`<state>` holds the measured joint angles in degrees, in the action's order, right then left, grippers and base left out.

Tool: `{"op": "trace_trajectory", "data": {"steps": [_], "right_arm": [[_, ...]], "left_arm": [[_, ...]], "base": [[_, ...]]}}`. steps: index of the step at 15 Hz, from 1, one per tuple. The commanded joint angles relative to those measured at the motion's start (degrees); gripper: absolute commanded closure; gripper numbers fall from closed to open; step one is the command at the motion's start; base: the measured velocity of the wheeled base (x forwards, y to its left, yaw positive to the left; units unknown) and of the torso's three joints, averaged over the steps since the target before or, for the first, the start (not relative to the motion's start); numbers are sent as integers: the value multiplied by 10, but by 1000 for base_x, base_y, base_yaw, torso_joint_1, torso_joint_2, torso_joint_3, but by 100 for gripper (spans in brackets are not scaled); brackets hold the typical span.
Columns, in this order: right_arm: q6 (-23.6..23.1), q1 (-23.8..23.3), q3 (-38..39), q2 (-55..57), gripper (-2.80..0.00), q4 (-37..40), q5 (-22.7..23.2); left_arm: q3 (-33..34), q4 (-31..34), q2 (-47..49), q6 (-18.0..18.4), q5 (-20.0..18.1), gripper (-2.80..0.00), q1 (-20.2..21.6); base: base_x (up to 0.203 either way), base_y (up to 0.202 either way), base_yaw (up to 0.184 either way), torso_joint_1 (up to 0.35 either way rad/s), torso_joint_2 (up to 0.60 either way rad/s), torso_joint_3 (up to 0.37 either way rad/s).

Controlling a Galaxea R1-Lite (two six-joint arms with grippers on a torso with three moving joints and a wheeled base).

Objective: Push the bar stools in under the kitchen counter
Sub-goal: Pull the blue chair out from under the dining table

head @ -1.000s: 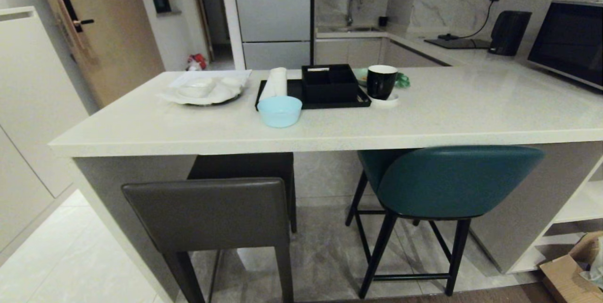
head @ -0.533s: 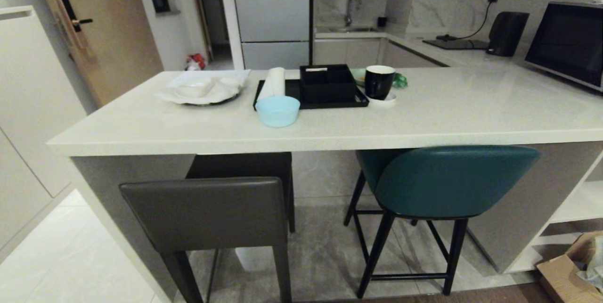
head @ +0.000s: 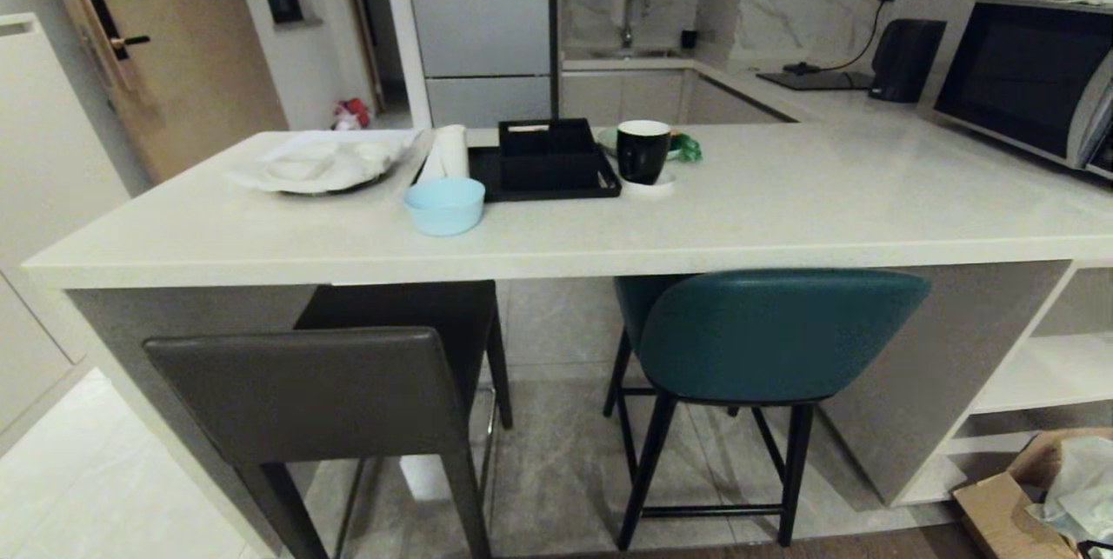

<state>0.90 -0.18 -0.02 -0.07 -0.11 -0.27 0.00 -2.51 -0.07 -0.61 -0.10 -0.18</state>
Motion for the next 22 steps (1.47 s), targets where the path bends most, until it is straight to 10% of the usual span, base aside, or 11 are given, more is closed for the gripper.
{"op": "trace_trajectory", "data": {"steps": [1,22], "right_arm": [[0,0,0,0,0,-1,0],[0,0,0,0,0,-1,0]], "left_arm": [[11,0,1,0,0,0,0],[11,0,1,-1,0,0,0]], "base": [[0,-196,1,2,-2,2],[0,-195,1,2,3,3]]}}
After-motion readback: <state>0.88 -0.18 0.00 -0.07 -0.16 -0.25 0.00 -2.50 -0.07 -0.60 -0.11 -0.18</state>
